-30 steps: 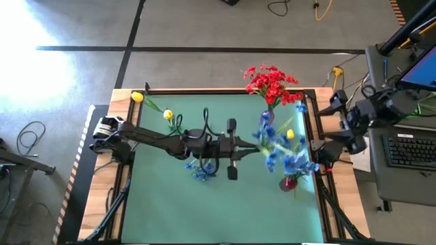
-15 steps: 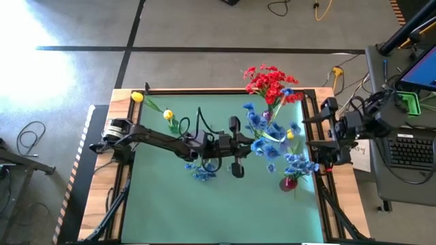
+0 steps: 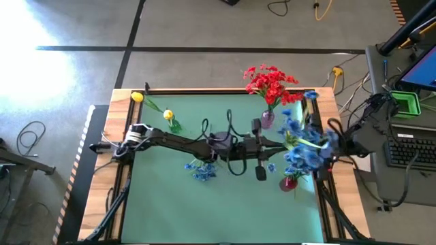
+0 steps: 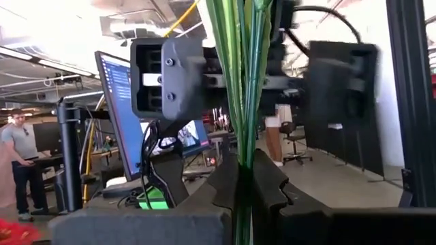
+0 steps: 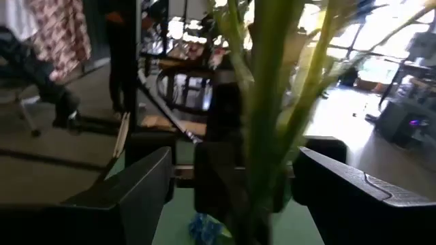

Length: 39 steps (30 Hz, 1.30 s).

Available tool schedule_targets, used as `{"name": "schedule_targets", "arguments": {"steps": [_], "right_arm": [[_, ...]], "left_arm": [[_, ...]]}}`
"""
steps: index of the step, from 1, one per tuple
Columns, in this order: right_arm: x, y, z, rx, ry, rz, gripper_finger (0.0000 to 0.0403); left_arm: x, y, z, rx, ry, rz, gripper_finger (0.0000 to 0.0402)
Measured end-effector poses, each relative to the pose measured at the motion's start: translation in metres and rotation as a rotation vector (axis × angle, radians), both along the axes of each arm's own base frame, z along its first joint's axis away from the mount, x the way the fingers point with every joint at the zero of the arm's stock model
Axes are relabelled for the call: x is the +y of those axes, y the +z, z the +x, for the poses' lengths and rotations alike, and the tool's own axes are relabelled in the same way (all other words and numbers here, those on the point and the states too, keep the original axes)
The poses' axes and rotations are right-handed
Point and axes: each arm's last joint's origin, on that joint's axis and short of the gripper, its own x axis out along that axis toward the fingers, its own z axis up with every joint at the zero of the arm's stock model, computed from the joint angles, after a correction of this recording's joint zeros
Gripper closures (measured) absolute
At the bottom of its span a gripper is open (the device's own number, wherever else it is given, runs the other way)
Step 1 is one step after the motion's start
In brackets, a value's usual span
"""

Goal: Sort flowers into vase by color
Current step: Put the right blue flower into the red vase

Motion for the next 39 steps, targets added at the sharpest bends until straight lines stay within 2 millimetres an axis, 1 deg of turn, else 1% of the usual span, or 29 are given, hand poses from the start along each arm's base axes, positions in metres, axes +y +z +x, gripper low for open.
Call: {"name": "schedule_targets", "arguments": {"steps": [3, 6, 10, 14, 20, 23, 26, 28, 32, 35, 36, 39], "right_arm": [[0.001, 0.0, 0.0, 0.002, 0.017, 0.01, 0.0103], [0.0, 0.0, -0.001, -0.004, 0.017, 0.015, 0.0107], [0.0, 0.001, 0.0, -0.006, 0.016, 0.017, 0.0131], [0.0, 0.004, -0.001, -0.032, 0.013, 0.037, 0.0184], [0.0, 0.006, -0.001, -0.045, 0.007, 0.048, 0.0283], [0.0, 0.006, -0.001, -0.045, 0.007, 0.045, 0.0331], [0.0, 0.005, -0.001, -0.044, 0.007, 0.034, 0.0369], [-0.001, 0.005, -0.001, -0.043, 0.007, 0.032, 0.0385], [-0.003, 0.007, -0.004, -0.054, 0.009, 0.042, 0.0386], [-0.009, 0.01, -0.01, -0.071, 0.011, 0.057, 0.0384], [-0.011, 0.012, -0.014, -0.081, 0.012, 0.065, 0.0384], [-0.042, 0.024, -0.049, -0.175, 0.019, 0.15, 0.0386]], "left_arm": [[-0.001, 0.003, 0.008, 0.017, 0.005, 0.015, 0.0401], [-0.002, 0.005, 0.011, 0.028, 0.005, 0.018, 0.0401], [-0.002, 0.004, 0.012, 0.034, 0.005, 0.018, 0.0401], [-0.002, 0.004, 0.012, 0.036, 0.005, 0.019, 0.0402], [-0.002, 0.005, 0.012, 0.03, 0.001, 0.004, 0.0401], [-0.002, 0.009, 0.011, 0.02, -0.001, 0.0, 0.0394], [-0.003, 0.013, 0.012, 0.041, -0.001, 0.011, 0.0373], [-0.003, 0.015, 0.013, 0.065, -0.001, 0.015, 0.0352], [-0.003, 0.023, 0.013, 0.116, 0.003, 0.022, 0.0303], [-0.003, 0.033, 0.013, 0.195, 0.002, 0.035, 0.0267], [-0.003, 0.036, 0.013, 0.231, 0.002, 0.042, 0.0256], [-0.002, 0.046, 0.009, 0.335, 0.002, 0.061, 0.0228]]}}
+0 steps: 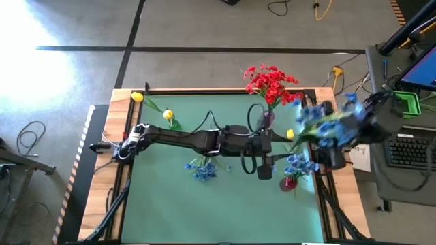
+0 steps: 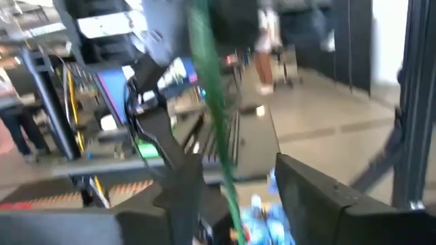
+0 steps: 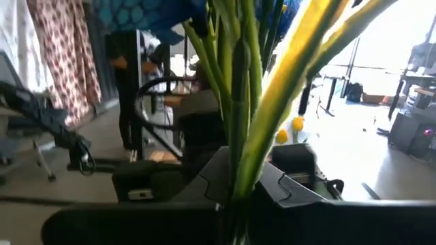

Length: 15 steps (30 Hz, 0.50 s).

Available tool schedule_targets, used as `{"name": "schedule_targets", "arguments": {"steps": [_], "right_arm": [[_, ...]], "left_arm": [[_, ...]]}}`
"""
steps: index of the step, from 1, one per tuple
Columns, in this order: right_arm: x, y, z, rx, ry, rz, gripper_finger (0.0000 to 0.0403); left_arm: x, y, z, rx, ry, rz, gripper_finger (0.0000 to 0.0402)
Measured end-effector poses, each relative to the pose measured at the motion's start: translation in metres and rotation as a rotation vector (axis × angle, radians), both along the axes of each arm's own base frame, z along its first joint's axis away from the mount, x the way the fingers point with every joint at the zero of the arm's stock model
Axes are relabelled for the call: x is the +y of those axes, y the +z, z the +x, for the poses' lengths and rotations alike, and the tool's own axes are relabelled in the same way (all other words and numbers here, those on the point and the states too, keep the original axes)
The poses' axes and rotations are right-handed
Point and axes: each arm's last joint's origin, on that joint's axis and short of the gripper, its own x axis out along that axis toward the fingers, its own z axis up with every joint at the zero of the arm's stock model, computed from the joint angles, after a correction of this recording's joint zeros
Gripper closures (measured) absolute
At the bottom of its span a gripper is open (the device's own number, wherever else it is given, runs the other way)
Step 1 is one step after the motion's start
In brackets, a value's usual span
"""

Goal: Sort flowers into vase by color
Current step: Put the right blue flower into the red vase

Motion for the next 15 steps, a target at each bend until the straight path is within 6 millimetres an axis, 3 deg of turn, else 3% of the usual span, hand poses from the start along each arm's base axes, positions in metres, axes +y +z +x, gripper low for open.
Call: {"name": "schedule_targets", "arguments": {"steps": [8, 11, 15], "right_arm": [[-0.038, -0.011, -0.042, -0.052, -0.037, 0.048, 0.0389], [-0.051, -0.022, -0.056, -0.08, -0.034, 0.109, 0.0389], [-0.054, -0.045, -0.061, -0.066, 0.026, 0.138, 0.039]], "left_arm": [[-0.008, 0.015, -0.019, 0.132, -0.022, 0.123, 0.0201], [-0.005, 0.027, -0.033, 0.117, -0.019, 0.139, 0.0203], [0.001, 0.026, -0.048, 0.125, -0.012, 0.143, 0.0209]]}}
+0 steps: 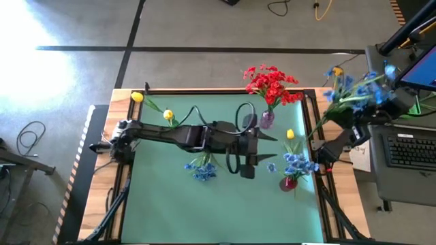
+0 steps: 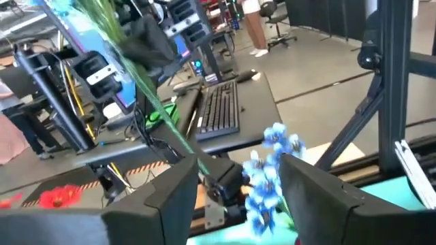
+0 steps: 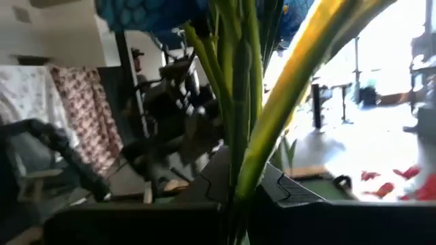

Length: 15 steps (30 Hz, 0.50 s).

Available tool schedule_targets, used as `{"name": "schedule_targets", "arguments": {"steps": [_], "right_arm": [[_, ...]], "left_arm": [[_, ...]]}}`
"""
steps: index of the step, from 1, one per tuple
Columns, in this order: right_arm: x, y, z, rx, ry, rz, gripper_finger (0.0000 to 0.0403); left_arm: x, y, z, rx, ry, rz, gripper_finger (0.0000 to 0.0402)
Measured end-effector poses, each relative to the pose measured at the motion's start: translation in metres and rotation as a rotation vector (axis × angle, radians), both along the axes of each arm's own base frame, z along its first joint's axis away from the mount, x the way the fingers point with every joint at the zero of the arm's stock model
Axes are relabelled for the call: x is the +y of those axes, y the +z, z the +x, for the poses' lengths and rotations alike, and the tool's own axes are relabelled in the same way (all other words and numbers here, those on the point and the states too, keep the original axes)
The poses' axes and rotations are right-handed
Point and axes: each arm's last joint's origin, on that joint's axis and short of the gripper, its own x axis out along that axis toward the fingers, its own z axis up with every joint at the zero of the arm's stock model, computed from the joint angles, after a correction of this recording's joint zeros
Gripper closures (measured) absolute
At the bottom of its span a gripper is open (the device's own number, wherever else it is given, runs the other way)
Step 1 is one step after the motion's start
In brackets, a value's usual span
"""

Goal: Sort flowers into vase by color
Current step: Put the right blue flower into the red vase

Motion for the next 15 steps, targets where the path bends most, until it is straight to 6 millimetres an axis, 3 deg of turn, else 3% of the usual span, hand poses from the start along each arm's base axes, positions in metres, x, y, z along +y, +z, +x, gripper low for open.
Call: {"name": "schedule_targets", "arguments": {"steps": [5, 11, 15], "right_arm": [[-0.005, -0.013, -0.006, -0.012, 0.013, 0.048, 0.039], [-0.001, -0.024, -0.003, 0.007, 0.074, 0.044, 0.039], [0.005, -0.027, 0.003, 0.032, 0.099, 0.061, 0.039]], "left_arm": [[0.004, 0.002, -0.032, -0.083, -0.001, -0.05, 0.0218], [0.006, -0.032, -0.066, -0.175, 0.023, -0.153, 0.0221], [0.012, -0.032, -0.099, -0.308, 0.09, -0.214, 0.0222]]}}
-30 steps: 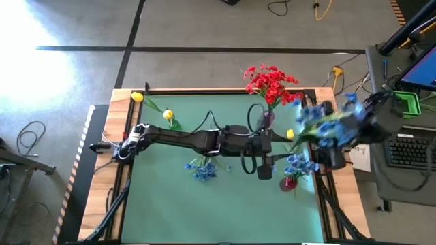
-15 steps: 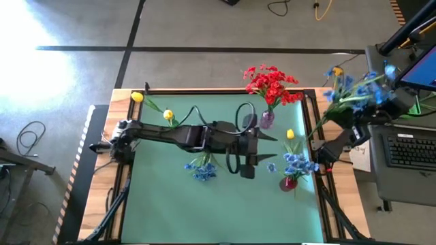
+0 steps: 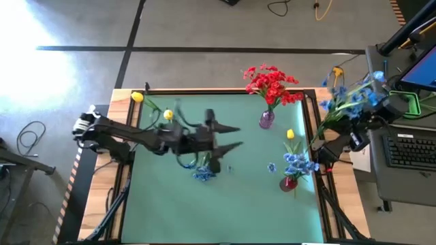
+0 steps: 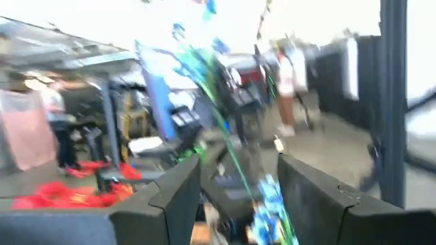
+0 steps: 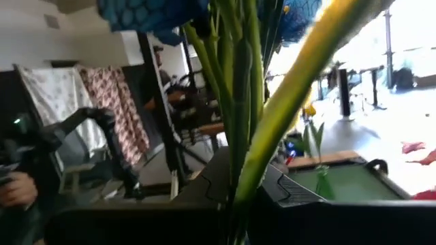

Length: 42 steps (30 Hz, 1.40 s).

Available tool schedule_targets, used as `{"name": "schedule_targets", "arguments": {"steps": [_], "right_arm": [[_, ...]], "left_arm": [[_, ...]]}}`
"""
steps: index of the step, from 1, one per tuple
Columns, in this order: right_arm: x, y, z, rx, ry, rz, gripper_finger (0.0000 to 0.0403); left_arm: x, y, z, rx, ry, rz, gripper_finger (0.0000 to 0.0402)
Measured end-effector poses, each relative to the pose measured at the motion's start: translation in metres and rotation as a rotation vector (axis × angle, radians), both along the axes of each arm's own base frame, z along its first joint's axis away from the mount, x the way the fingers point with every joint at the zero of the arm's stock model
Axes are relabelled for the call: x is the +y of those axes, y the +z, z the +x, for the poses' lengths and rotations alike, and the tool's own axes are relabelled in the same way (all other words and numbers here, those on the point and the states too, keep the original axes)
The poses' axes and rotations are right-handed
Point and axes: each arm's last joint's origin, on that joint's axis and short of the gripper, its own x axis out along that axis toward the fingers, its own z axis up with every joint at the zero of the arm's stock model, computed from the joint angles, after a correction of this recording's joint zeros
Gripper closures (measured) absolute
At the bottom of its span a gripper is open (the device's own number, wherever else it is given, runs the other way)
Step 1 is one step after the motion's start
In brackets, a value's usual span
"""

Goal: Sort flowers into vase by color
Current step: Put the right blue flower into the red vase

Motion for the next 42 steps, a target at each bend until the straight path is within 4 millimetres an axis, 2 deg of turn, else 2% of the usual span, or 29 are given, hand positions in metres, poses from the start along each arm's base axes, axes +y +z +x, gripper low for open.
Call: {"name": "schedule_targets", "arguments": {"steps": [5, 10, 14, 18, 23, 28, 35, 42], "right_arm": [[0.003, 0.001, 0.0, 0.02, 0.1, 0.058, 0.039], [0.003, -0.005, -0.002, 0.078, 0.153, 0.064, 0.039], [0.005, -0.015, 0.0, 0.131, 0.167, 0.052, 0.039], [0.014, -0.031, 0.01, 0.155, 0.16, 0.033, 0.039], [0.021, -0.057, 0.018, 0.13, 0.16, 0.07, 0.039], [0.021, -0.078, 0.018, 0.081, 0.161, 0.084, 0.039], [0.025, -0.096, 0.021, -0.011, 0.197, 0.042, 0.039], [0.032, -0.105, 0.027, 0.027, 0.239, -0.006, 0.039]], "left_arm": [[0.002, -0.022, -0.021, 0.003, 0.021, -0.063, 0.0222], [0.004, -0.015, -0.039, -0.061, -0.001, -0.145, 0.0222], [0.004, -0.023, -0.04, -0.016, -0.003, -0.168, 0.0222], [0.003, -0.017, -0.042, -0.045, -0.006, -0.175, 0.0222], [0.004, -0.021, -0.041, -0.021, 0.001, -0.162, 0.0222], [0.003, -0.023, -0.041, 0.003, 0.003, -0.154, 0.0222], [0.003, -0.024, -0.04, 0.015, 0.005, -0.152, 0.0222], [0.004, -0.024, -0.04, 0.014, 0.005, -0.152, 0.0222]]}}
